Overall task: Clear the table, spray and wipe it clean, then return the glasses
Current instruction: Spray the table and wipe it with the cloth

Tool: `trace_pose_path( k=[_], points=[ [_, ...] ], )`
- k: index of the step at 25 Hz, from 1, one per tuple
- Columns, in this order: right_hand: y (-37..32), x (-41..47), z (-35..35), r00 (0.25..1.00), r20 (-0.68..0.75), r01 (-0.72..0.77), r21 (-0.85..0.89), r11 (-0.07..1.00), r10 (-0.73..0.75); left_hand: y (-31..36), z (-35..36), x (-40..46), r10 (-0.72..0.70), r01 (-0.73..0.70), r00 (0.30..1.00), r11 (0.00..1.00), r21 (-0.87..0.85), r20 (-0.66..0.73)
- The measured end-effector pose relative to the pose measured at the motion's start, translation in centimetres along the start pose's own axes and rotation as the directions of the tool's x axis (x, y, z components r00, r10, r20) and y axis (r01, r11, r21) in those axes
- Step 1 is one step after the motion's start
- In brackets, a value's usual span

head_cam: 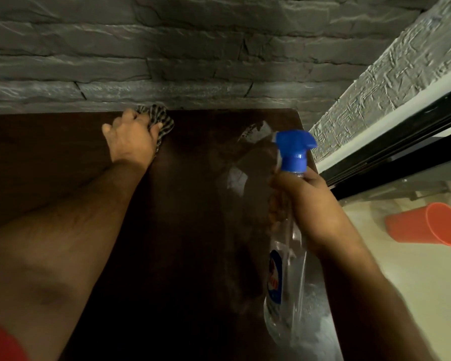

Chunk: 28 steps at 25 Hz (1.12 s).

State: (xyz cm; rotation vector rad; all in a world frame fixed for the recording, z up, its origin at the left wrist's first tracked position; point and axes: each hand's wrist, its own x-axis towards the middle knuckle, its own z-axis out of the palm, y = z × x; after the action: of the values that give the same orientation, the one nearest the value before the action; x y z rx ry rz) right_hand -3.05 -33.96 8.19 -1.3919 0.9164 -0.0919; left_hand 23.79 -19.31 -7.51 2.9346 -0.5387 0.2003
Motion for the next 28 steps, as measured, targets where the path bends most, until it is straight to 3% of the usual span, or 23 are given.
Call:
trace_pose_path(
  k=[3, 7, 13, 15, 19, 21, 23, 25, 26, 28],
  points=[
    [0.7, -0.6, -0.5, 0.999, -0.023, -0.048, -0.028, 0.998, 0.047, 0.0, 0.0, -0.1, 0.002, -0.002, 1.000, 1.000, -0.013, 0.000],
    [1.9, -2.0, 0.3, 0.986, 0.096, -0.130, -0.068, 0.989, 0.136, -0.1, 0.0, -0.1, 0.014, -0.015, 1.000, 1.000, -0.026, -0.014],
    [3.3, -3.3, 0.4, 0.980, 0.076, -0.184, -0.028, 0.983, 0.186, 0.0, 0.0, -0.1, 0.015, -0.015, 0.999, 1.000, -0.015, -0.032],
    [3.2, -3.5, 0.2, 0.988, 0.010, -0.152, -0.008, 0.988, 0.152, -0.3, 0.2, -0.3, 0.015, -0.015, 1.000, 1.000, -0.003, -0.008],
    [2.1, -2.9, -0.5, 0.996, -0.068, -0.059, 0.039, 0.998, 0.061, 2.4, -1.0, -0.9, -0.162, 0.166, 0.984, 0.985, -0.054, 0.074],
    [2.1, -2.7, -0.1, 0.998, -0.052, -0.041, 0.037, 0.998, 0.042, 5.2, -1.6, -3.5, -0.047, 0.060, 0.989, 0.995, -0.086, 0.139],
    [2.2, -2.6, 0.3, 0.998, 0.004, -0.056, 0.021, 0.998, 0.056, 6.3, -2.0, -9.3, 0.278, -0.251, 0.951, 0.950, -0.186, 0.135],
    [2.3, -2.6, 0.3, 0.997, 0.048, -0.066, 0.022, 0.998, 0.065, 4.6, -2.2, -11.4, 0.400, -0.378, 0.913, 0.904, -0.199, 0.083],
    [2.4, -2.6, 0.2, 0.996, 0.056, -0.073, 0.028, 0.997, 0.072, 4.1, -1.8, -9.6, 0.359, -0.345, 0.930, 0.927, -0.147, 0.081],
    [2.5, -2.6, 0.0, 0.995, 0.064, -0.082, 0.033, 0.996, 0.080, 5.7, -1.1, -3.6, 0.097, -0.090, 0.990, 0.993, -0.069, 0.099]
  ],
)
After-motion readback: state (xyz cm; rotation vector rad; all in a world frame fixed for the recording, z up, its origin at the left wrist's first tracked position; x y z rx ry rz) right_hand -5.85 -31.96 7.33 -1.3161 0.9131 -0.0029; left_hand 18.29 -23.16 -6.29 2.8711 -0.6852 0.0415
